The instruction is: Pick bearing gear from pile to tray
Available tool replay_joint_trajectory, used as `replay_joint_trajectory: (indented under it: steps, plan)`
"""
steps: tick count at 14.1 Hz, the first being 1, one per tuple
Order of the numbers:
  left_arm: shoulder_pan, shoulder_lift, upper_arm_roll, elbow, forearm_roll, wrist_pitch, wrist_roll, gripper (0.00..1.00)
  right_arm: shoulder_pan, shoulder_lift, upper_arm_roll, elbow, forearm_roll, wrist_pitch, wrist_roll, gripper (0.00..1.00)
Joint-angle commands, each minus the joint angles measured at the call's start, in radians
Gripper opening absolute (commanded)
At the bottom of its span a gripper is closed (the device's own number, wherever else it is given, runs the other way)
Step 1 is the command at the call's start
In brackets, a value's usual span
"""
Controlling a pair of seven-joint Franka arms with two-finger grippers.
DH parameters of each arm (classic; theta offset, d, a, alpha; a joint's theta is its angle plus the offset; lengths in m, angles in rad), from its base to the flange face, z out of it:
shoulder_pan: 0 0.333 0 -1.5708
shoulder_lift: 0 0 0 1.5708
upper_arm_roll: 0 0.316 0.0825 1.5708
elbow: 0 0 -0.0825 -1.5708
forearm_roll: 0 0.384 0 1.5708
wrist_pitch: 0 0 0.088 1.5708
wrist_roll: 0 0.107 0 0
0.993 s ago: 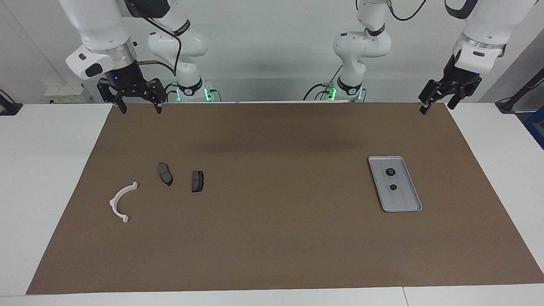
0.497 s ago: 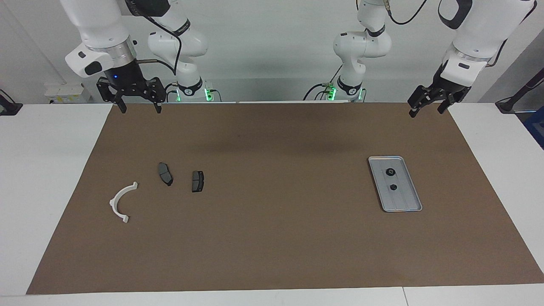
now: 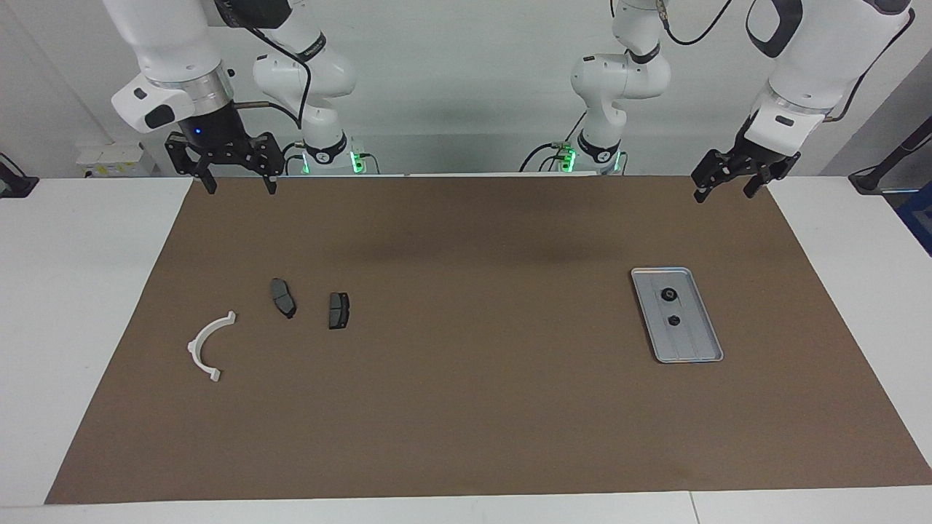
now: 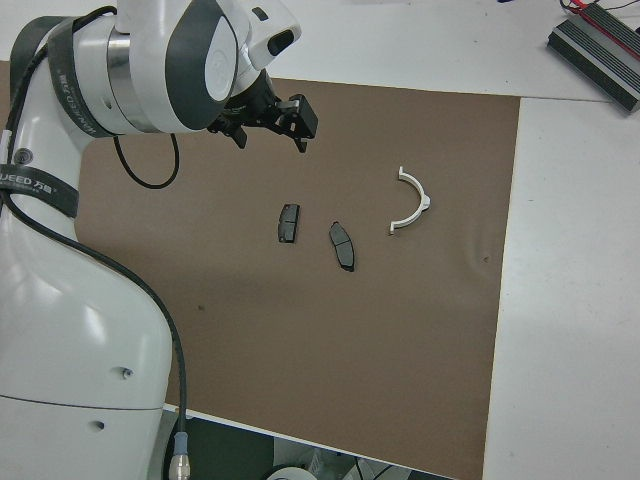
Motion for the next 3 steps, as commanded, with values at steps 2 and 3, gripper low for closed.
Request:
replay_joint_trajectory:
  steps: [2, 3]
  plan:
    - [-0.009, -0.009, 0.01, -0.003, -0.003, -0.025, 0.039, 1.0, -0.016, -0.016, 0.004, -0.014, 0.017, 0.009, -0.026, 1.0]
    - [-0.011, -0.009, 0.01, -0.003, -0.003, -0.023, 0.04, 1.0, -0.016, -0.016, 0.004, -0.014, 0.019, 0.012, -0.026, 1.0]
